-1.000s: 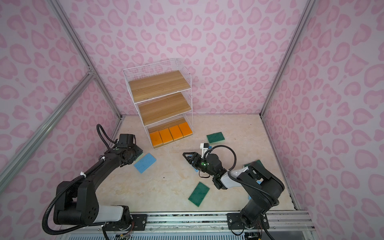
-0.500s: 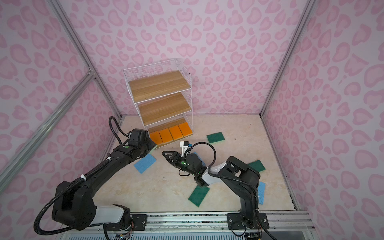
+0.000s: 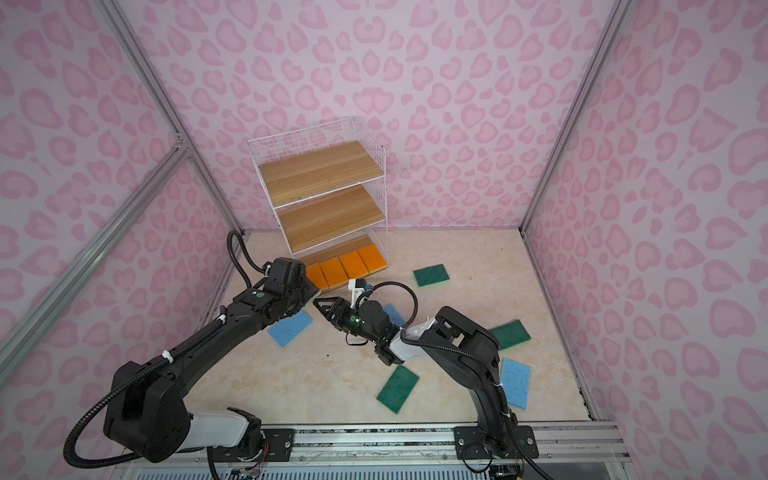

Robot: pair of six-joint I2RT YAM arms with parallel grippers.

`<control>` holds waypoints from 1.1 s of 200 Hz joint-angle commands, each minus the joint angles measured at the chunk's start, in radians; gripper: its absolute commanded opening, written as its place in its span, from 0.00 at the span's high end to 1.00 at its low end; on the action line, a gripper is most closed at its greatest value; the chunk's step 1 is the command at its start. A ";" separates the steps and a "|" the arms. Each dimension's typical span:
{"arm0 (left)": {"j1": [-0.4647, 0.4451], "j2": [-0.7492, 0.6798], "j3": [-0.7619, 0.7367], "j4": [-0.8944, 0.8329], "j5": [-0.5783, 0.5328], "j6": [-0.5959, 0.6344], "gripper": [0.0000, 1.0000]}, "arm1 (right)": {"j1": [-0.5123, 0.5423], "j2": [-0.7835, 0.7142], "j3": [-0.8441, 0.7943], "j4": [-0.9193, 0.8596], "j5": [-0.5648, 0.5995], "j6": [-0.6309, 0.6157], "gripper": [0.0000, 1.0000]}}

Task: Place and organize the cleaning sponges onto the shelf
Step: 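Close right gripper on the green sponge end while left gripper releases it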

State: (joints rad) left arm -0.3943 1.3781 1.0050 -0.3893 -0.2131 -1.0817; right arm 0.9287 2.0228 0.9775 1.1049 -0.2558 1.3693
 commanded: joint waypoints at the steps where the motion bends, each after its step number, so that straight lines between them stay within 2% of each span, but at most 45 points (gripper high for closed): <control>1: -0.015 -0.009 0.024 0.057 0.037 0.014 0.44 | 0.001 0.020 0.027 -0.002 -0.016 0.002 0.45; 73: -0.031 -0.022 0.022 0.050 0.045 0.022 0.44 | -0.013 0.040 0.071 -0.022 -0.031 0.009 0.53; 131: -0.034 -0.037 0.015 0.047 0.044 0.022 0.44 | -0.025 0.065 0.092 -0.014 -0.033 0.026 0.77; 179: -0.041 -0.059 -0.005 0.046 0.043 0.023 0.44 | -0.038 0.060 0.091 -0.017 -0.031 0.024 0.90; 206: -0.049 -0.087 -0.019 0.038 0.028 0.034 0.37 | -0.037 0.056 0.086 -0.019 -0.035 0.021 0.97; 220: -0.051 -0.112 -0.035 0.038 0.024 0.041 0.29 | -0.037 0.046 0.072 -0.023 -0.036 0.012 1.00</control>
State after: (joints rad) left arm -0.4351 1.3098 0.9882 -0.3798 -0.2283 -1.0576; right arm 0.8944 2.0743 1.0672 1.1118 -0.3222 1.3956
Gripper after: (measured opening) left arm 0.648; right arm 0.053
